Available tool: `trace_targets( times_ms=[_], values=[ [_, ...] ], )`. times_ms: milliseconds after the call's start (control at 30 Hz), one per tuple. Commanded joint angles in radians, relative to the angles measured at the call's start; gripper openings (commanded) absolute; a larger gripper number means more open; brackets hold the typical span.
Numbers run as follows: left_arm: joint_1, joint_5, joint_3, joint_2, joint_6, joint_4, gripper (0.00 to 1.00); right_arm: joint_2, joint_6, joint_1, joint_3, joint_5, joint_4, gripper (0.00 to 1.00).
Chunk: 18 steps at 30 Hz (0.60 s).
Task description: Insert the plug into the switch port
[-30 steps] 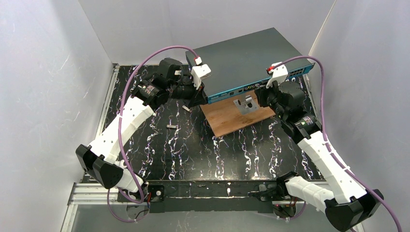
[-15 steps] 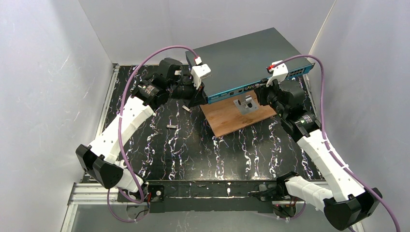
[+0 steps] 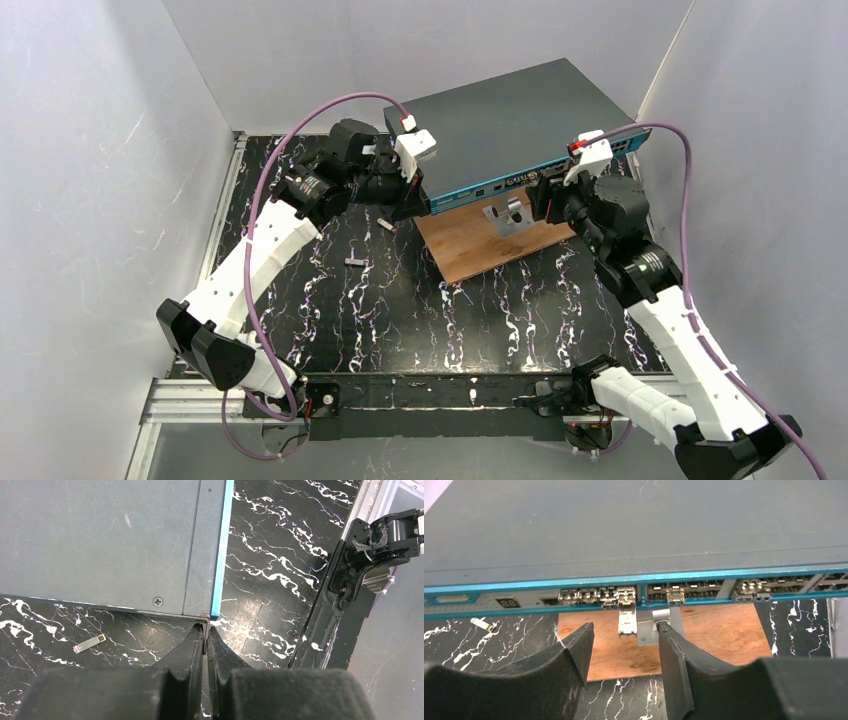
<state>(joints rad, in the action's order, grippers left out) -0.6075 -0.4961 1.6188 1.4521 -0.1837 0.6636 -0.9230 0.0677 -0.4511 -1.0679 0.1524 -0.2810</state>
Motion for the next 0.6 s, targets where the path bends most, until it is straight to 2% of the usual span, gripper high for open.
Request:
trace_targets(
  times_ms=[0, 100, 167, 233, 467, 500, 567],
  values=[
    [-0.005, 0.028, 0.042, 0.017, 0.032, -0.010, 0.00, 0.062, 0.000, 0.005, -0.040, -0.007, -0.056, 0.60],
    [-0.005, 0.027, 0.044, 0.019, 0.035, -0.010, 0.00, 0.084, 0.001, 0.005, -0.039, -0.020, -0.110, 0.60],
    [-0.005, 0.027, 0.044, 0.019, 0.034, -0.010, 0.00, 0.094, 0.001, 0.005, -0.032, -0.026, -0.137, 0.55],
    [-0.005, 0.025, 0.043, 0.020, 0.034, -0.009, 0.00, 0.101, 0.000, 0.005, -0.020, -0.026, -0.150, 0.46],
    [-0.005, 0.024, 0.045, 0.021, 0.031, -0.003, 0.00, 0.085, -0.003, 0.005, 0.006, -0.015, -0.091, 0.06],
    [-0.005, 0.024, 0.046, 0.023, 0.031, -0.001, 0.00, 0.081, -0.004, 0.005, 0.008, -0.009, -0.080, 0.01],
    [-0.005, 0.024, 0.045, 0.023, 0.031, 0.003, 0.00, 0.072, -0.007, 0.005, 0.009, -0.001, -0.053, 0.01]
  ],
)
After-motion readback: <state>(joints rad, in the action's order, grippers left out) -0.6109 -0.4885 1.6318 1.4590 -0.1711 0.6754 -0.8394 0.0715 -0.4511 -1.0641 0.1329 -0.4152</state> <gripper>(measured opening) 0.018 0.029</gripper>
